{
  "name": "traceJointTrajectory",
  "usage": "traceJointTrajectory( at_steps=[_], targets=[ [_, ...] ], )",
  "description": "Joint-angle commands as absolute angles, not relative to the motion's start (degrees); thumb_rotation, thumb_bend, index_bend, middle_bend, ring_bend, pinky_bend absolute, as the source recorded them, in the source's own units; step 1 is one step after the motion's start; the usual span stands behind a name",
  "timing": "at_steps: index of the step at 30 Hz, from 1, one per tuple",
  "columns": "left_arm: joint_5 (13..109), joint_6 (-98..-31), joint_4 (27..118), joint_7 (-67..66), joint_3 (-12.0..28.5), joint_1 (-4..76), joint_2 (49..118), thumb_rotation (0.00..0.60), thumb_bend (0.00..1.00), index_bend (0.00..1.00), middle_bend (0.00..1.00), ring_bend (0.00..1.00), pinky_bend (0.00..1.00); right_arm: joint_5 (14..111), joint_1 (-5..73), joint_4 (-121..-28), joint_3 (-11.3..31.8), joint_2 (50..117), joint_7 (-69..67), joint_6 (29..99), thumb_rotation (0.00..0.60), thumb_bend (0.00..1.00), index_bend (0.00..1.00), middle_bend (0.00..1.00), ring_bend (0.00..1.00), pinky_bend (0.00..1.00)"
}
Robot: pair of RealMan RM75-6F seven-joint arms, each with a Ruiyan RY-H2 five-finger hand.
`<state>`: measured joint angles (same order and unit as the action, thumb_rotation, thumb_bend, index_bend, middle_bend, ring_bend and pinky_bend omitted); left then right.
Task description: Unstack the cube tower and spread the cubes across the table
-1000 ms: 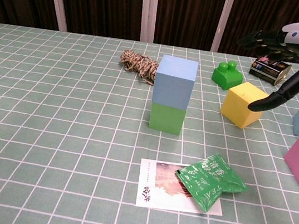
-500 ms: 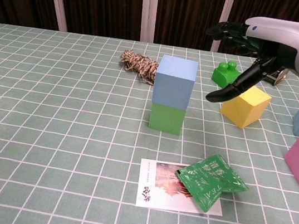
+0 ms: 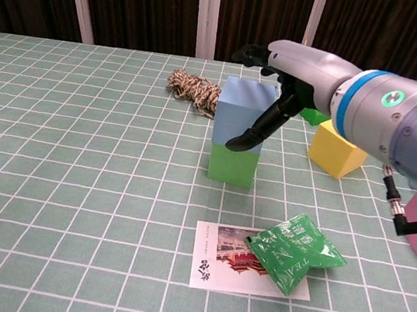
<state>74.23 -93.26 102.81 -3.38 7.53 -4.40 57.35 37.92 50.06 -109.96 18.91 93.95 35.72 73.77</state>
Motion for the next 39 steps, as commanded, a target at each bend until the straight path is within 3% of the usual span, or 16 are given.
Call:
traceJointTrajectory(
  at_steps=[1,9,14,23,30,32,35,39],
  targets=[
    [74.0,-93.3,102.8,-3.2,7.7,-4.4,57.3,0.6,0.17,0.21,0.0,0.0,0.0,37.3,52.0,-106.6,20.3,97.3,37.4,75.8,0.6,0.15,0.07,0.06,0.0,0.0],
    [73.4,-93.1,102.8,-3.4,7.9,-4.3,57.4,0.6,0.17,0.21,0.0,0.0,0.0,35.5,54.3,-102.4,22.9,100.2,39.7,77.1,0.6,0.15,0.08,0.06,0.0,0.0],
    [73.7,-93.1,102.9,-3.9,7.7,-4.2,57.5,0.6,0.17,0.21,0.0,0.0,0.0,31.9,55.1,-100.9,24.2,101.0,40.4,75.5,0.6,0.15,0.09,0.17,0.03,0.0],
    [73.7,-93.3,102.8,-3.8,7.8,-4.3,57.5,0.6,0.17,0.21,0.0,0.0,0.0,30.7,57.3,-96.2,24.4,102.8,43.0,75.3,0.6,0.15,0.11,0.21,0.09,0.0],
    [73.4,-93.1,102.7,-3.4,7.9,-4.3,57.2,0.6,0.17,0.21,0.0,0.0,0.0,30.3,57.9,-93.9,24.7,103.5,44.3,76.2,0.6,0.15,0.15,0.3,0.39,0.01],
    [73.4,-93.1,102.7,-3.4,7.9,-4.2,57.2,0.6,0.17,0.21,0.0,0.0,0.0,30.8,57.5,-94.0,24.3,103.2,44.1,76.2,0.6,0.15,0.19,0.33,0.51,0.08],
    [73.6,-93.0,102.8,-3.5,7.8,-4.2,57.2,0.6,0.17,0.21,0.0,0.0,0.0,32.8,56.7,-94.4,23.7,102.7,42.5,76.2,0.6,0.15,0.25,0.44,0.63,0.29],
    [73.6,-93.1,102.8,-3.7,7.8,-4.2,57.4,0.6,0.17,0.21,0.0,0.0,0.0,35.9,55.4,-95.0,22.3,101.8,40.9,76.5,0.6,0.17,0.25,0.47,0.69,0.33]
  ],
)
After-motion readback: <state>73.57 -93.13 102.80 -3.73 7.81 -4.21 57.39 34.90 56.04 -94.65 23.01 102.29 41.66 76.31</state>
